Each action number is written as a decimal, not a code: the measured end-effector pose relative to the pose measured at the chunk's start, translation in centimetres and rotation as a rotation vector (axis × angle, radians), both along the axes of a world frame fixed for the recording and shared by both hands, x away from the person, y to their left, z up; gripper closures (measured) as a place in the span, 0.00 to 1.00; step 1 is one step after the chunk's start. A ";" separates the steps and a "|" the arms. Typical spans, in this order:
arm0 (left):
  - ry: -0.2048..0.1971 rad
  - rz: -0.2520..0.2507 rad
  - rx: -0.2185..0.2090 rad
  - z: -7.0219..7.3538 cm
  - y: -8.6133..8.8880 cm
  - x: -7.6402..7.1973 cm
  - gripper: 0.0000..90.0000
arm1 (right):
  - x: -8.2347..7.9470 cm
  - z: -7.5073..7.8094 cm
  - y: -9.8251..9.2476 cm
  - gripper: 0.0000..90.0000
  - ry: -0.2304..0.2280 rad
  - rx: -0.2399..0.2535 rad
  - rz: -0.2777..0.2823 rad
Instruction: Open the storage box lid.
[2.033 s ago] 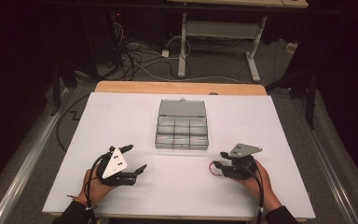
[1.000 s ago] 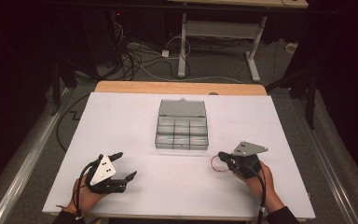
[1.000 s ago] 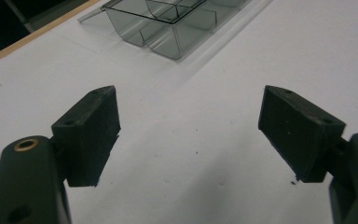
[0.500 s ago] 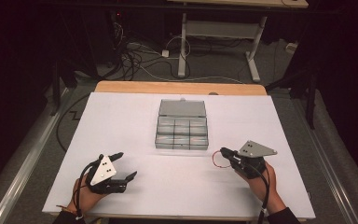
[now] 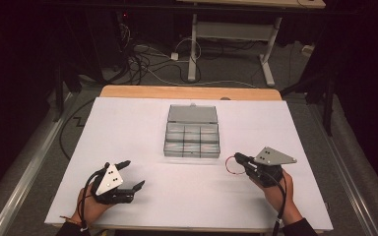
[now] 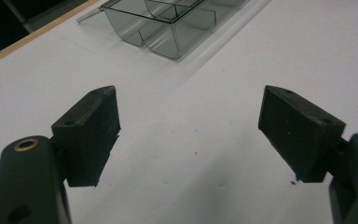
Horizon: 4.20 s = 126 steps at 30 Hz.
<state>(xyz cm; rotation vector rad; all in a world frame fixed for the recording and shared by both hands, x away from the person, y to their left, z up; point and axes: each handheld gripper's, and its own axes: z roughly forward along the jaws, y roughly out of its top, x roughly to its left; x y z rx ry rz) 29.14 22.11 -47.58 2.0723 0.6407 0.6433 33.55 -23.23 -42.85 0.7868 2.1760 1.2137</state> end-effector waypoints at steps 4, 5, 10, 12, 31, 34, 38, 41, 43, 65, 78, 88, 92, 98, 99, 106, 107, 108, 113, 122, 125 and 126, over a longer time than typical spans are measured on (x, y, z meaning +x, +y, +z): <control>0.002 0.000 0.000 0.0 -0.1 0.0 0.23 | 0.2 0.2 0.1 0.97 -0.011 0.004 -0.002; 0.002 -0.001 0.001 0.0 0.0 0.0 0.23 | 0.2 0.2 0.2 0.97 -0.012 0.007 -0.002; 0.004 0.001 0.000 -0.1 0.0 0.1 0.23 | 0.8 0.4 0.5 0.97 -0.022 0.018 0.000; 0.005 0.003 0.003 -0.1 0.0 0.1 0.23 | 1.0 0.6 0.7 0.97 -0.027 0.018 -0.003; 0.008 0.006 0.000 -0.2 0.0 0.1 0.23 | 4.3 1.2 3.6 0.97 -0.031 -0.002 0.016; 0.012 0.005 0.004 -0.2 -0.1 0.1 0.23 | 4.7 1.1 4.1 0.97 -0.030 -0.015 0.016; 0.012 0.005 0.002 -0.2 -0.1 0.1 0.23 | 5.2 1.1 4.7 0.97 -0.034 -0.035 0.015; 0.013 0.005 0.005 -0.3 -0.1 0.2 0.23 | 5.5 1.1 5.1 0.97 -0.031 -0.042 0.017; 0.013 0.005 0.006 -0.3 -0.1 0.2 0.23 | 5.7 1.2 5.3 0.97 -0.032 -0.044 0.017; 0.016 -0.003 0.019 -0.4 -0.2 0.2 0.23 | 8.4 0.9 7.5 0.97 -0.028 -0.112 -0.015; 0.011 -0.008 0.018 -0.3 -0.2 0.2 0.23 | 11.6 -0.1 9.3 0.97 -0.013 -0.246 -0.075; 0.027 -0.014 0.009 -0.4 -0.3 0.1 0.23 | 12.9 -0.9 9.7 0.97 -0.002 -0.284 -0.096; 0.027 -0.017 0.010 -0.4 -0.4 0.1 0.23 | 13.1 -1.0 9.8 0.97 0.003 -0.286 -0.104; 0.030 -0.017 0.012 -0.5 -0.4 0.1 0.23 | 13.5 -1.3 9.9 0.97 0.006 -0.296 -0.106; 0.031 -0.017 0.012 -0.5 -0.4 0.1 0.23 | 13.6 -1.3 9.9 0.97 0.008 -0.298 -0.109; 0.030 -0.021 0.016 -0.6 -0.5 0.1 0.23 | 14.0 -1.7 10.3 0.97 0.013 -0.326 -0.108; 0.029 -0.021 0.016 -0.6 -0.5 0.1 0.23 | 14.0 -1.7 10.4 0.97 0.014 -0.324 -0.106; 0.030 -0.021 0.013 -0.5 -0.5 0.1 0.23 | 14.0 -1.7 10.4 0.97 0.016 -0.323 -0.107; 0.033 -0.023 0.014 -0.6 -0.5 0.1 0.23 | 14.0 -1.9 10.6 0.97 0.014 -0.343 -0.106; 0.029 -0.022 0.011 -0.5 -0.5 0.1 0.23 | 14.0 -2.1 10.8 0.97 0.033 -0.336 -0.098; 0.028 -0.021 0.012 -0.5 -0.5 0.1 0.23 | 13.9 -2.1 10.8 0.97 0.036 -0.333 -0.099; 0.028 -0.022 0.014 -0.5 -0.5 0.1 0.23 | 13.9 -2.1 10.8 0.97 0.034 -0.331 -0.100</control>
